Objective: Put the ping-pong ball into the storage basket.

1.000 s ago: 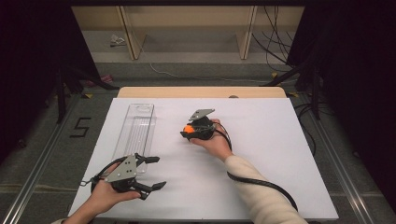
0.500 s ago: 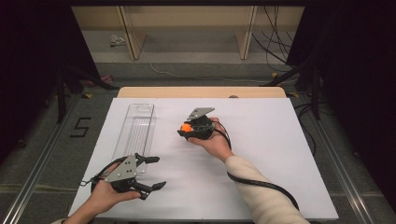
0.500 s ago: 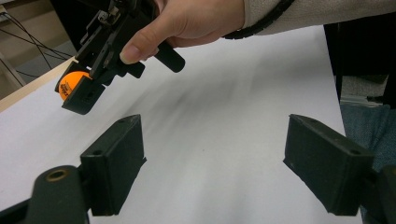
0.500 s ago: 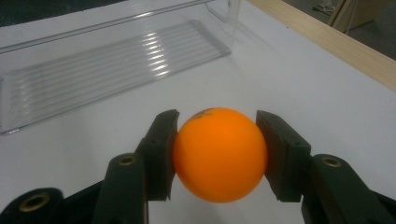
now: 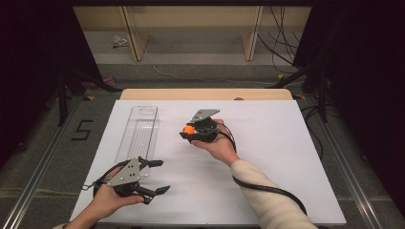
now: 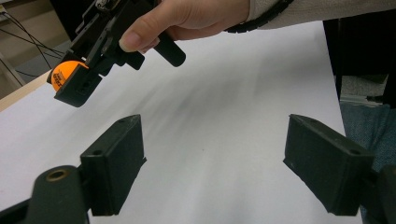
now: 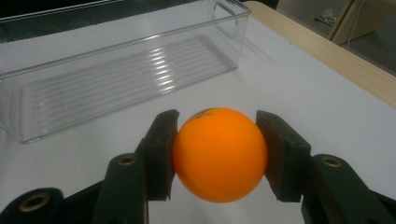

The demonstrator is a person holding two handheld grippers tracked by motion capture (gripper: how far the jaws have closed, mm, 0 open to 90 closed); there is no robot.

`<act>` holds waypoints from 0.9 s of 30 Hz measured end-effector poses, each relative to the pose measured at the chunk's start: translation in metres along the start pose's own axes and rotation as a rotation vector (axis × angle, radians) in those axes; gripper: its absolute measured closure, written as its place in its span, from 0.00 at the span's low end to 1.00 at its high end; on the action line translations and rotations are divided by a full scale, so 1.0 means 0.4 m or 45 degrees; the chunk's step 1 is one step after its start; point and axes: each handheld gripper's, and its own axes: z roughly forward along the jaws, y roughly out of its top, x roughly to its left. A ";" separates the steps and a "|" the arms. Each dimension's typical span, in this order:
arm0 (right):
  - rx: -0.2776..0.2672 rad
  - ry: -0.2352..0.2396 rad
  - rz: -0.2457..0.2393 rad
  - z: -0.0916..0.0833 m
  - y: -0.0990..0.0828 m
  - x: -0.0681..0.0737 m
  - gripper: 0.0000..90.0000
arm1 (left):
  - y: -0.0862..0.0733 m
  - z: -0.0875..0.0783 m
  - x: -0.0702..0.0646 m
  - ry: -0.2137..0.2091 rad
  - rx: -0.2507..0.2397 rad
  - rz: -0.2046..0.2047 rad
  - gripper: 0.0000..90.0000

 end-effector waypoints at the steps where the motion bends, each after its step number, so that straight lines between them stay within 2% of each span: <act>1: -0.003 0.000 0.000 -0.002 0.002 0.001 0.57 | 0.000 0.000 0.000 0.000 0.000 0.000 0.22; 27: -0.063 -0.003 0.005 -0.035 0.030 -0.001 0.57 | 0.000 0.001 -0.001 -0.004 0.000 0.006 0.22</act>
